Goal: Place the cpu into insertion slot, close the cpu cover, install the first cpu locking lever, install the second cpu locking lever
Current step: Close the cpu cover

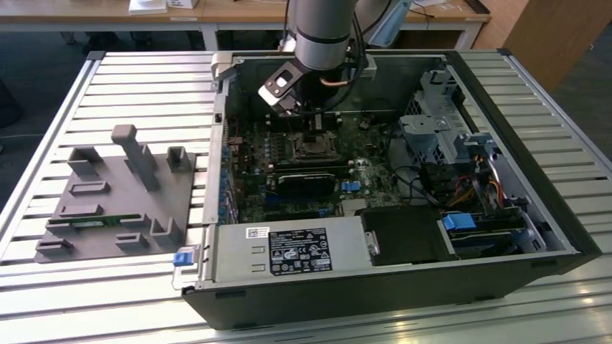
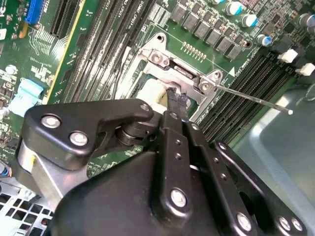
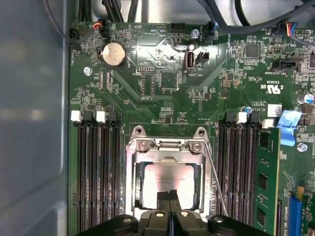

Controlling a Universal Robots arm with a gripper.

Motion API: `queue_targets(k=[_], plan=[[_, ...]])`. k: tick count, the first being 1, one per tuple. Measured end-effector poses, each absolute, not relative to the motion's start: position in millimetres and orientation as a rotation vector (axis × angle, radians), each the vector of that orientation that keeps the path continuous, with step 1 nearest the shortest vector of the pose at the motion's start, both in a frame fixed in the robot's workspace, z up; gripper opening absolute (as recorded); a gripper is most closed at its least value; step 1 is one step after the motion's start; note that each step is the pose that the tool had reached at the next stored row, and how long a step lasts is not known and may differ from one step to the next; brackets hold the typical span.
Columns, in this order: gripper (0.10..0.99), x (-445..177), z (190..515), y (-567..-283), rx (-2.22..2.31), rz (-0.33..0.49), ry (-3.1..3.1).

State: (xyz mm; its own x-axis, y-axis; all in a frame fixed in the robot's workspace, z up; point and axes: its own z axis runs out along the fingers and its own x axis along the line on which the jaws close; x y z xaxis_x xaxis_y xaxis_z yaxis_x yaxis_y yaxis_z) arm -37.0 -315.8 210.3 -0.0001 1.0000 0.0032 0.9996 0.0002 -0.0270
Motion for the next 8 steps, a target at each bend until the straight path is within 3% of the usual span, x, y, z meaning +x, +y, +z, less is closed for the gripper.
queue_targets(k=[8], plan=[[0.106,-26.4,210.3,-315.8,-2.206,0.026,-2.206]])
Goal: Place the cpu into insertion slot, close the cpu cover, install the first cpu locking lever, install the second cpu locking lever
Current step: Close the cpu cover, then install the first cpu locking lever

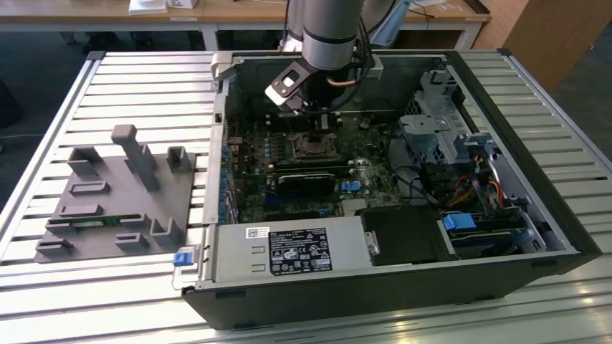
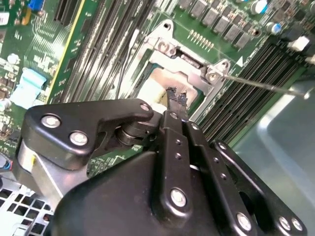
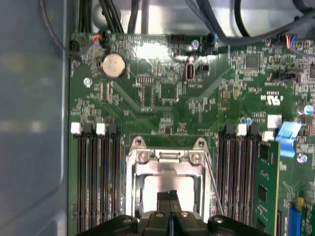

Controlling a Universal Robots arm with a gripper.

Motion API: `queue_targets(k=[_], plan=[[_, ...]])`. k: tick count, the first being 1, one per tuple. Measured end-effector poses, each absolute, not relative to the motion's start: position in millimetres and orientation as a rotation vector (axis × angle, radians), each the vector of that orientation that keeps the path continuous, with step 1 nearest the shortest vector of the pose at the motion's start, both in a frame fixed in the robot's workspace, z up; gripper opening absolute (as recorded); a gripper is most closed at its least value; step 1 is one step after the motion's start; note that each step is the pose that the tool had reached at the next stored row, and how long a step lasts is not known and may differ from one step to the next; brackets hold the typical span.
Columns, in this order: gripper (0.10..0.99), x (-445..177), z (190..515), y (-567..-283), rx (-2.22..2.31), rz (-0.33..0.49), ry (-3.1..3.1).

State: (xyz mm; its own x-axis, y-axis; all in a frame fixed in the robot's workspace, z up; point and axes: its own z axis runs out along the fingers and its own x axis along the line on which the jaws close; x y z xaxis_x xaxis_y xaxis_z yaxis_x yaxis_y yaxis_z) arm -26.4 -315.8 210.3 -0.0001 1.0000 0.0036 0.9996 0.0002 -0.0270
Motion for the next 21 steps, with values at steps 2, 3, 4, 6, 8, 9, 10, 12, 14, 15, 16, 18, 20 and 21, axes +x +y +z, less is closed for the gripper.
queue_targets(k=[2,3,4,6,8,9,10,12,14,15,16,18,20,21], plan=[[0.106,-23.6,210.3,-315.8,-2.206,0.026,-2.206],[0.106,-22.6,210.3,-315.8,-2.206,0.026,-2.206],[0.106,-21.5,210.3,-315.8,-2.206,0.026,-2.206],[0.106,-19.4,210.3,-315.8,-2.206,0.026,-2.206],[0.106,-19.0,210.3,-315.8,-2.206,0.026,-2.206],[0.106,-19.0,210.3,-315.8,-2.206,0.026,-2.206],[0.106,-18.9,210.3,-315.7,-2.206,0.026,-2.206],[0.106,-18.9,210.8,-315.7,-2.206,0.027,-2.206],[0.106,-18.9,211.9,-315.8,-2.206,0.026,-2.206],[0.106,-18.9,212.4,-315.8,-2.206,0.026,-2.206],[0.106,-18.9,213.1,-315.8,-2.206,0.026,-2.206],[0.106,-18.9,214.4,-315.8,-2.206,0.026,-2.206],[0.106,-18.9,215.7,-315.8,-2.206,0.026,-2.206],[0.106,-18.9,216.3,-315.8,-2.206,0.026,-2.206]])
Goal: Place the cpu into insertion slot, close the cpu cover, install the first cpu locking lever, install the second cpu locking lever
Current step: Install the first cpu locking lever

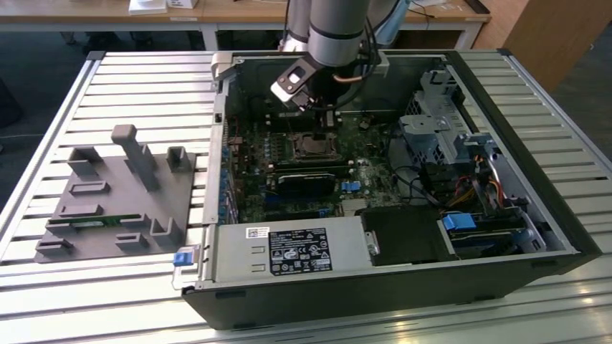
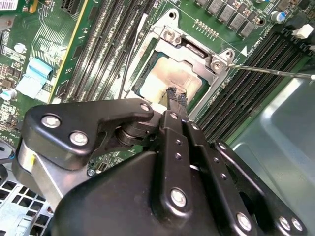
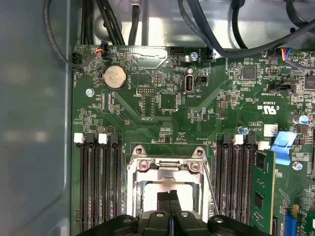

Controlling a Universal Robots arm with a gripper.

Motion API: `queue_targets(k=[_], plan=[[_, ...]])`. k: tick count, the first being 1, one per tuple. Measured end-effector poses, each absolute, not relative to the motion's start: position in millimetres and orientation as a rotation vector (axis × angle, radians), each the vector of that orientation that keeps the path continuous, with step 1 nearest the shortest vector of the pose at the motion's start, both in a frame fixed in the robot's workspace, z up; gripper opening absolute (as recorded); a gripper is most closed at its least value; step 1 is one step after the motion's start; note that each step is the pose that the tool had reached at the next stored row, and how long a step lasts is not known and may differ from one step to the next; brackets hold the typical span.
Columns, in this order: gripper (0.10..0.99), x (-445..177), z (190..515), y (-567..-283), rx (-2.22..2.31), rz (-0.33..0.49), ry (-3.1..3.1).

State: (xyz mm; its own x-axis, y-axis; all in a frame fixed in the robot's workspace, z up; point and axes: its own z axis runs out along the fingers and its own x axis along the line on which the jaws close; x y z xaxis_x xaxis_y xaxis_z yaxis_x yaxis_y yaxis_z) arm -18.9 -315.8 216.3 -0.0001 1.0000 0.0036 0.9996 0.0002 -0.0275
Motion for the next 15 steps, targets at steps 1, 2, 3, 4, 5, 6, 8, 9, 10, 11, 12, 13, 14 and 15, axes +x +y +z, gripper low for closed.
queue_targets(k=[1,2,3,4,5,6,8,9,10,11,12,13,14,15], plan=[[0.106,-18.9,216.9,-315.8,-2.206,0.026,-2.206],[0.106,-18.9,217.2,-315.7,-2.206,0.026,-2.206],[0.106,-18.9,217.3,-315.7,-2.206,0.026,-2.206],[0.106,-18.9,217.4,-315.7,-2.206,0.026,-2.206],[0.106,-18.9,217.8,-315.8,-2.206,0.026,-2.206],[0.106,-18.9,218.2,-315.8,-2.206,0.027,-2.206],[0.106,-18.9,219.2,-315.8,-2.206,0.026,-2.206],[0.106,-18.9,219.8,-315.8,-2.206,0.026,-2.206],[0.106,-18.9,220.5,-315.8,-2.206,0.026,-2.206],[0.106,-18.9,221.1,-315.8,-2.206,0.026,-2.206],[0.106,-18.9,222.0,-315.8,-2.206,0.026,-2.206],[0.106,-18.9,222.8,-315.8,-2.206,0.026,-2.206],[0.106,-18.9,223.8,-315.8,-2.206,0.026,-2.206],[0.106,-18.9,224.8,-315.8,-2.206,0.026,-2.206]])
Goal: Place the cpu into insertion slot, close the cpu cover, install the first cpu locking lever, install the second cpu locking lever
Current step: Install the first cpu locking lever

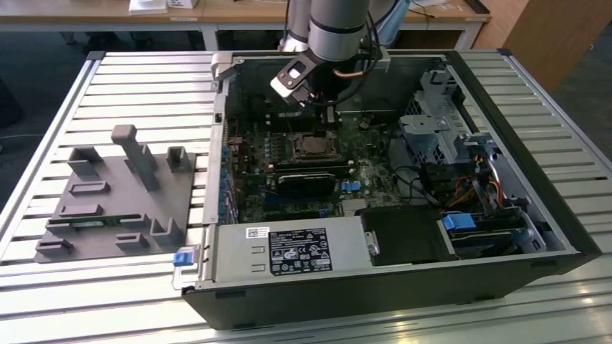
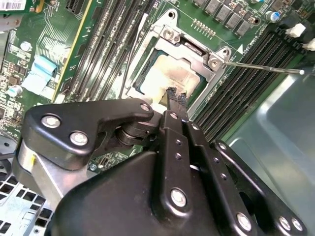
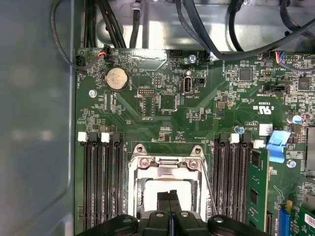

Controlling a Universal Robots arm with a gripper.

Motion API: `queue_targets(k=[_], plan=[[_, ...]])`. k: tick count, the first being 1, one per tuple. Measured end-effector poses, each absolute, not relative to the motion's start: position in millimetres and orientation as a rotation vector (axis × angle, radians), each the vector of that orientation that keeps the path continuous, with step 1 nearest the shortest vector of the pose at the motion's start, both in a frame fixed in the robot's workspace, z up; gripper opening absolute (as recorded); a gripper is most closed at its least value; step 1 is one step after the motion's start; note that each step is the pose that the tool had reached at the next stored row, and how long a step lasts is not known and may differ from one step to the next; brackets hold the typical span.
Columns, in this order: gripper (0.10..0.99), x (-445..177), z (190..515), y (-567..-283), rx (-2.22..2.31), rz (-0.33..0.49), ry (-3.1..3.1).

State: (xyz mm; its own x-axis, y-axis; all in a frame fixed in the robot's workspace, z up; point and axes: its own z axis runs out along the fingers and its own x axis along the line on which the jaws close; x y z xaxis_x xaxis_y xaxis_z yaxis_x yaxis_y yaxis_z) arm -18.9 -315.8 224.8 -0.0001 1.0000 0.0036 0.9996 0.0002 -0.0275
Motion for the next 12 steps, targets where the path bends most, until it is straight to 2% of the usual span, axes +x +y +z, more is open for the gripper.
queue_targets(k=[12], plan=[[0.106,-18.9,240.8,-315.8,-2.206,0.026,-2.206]])
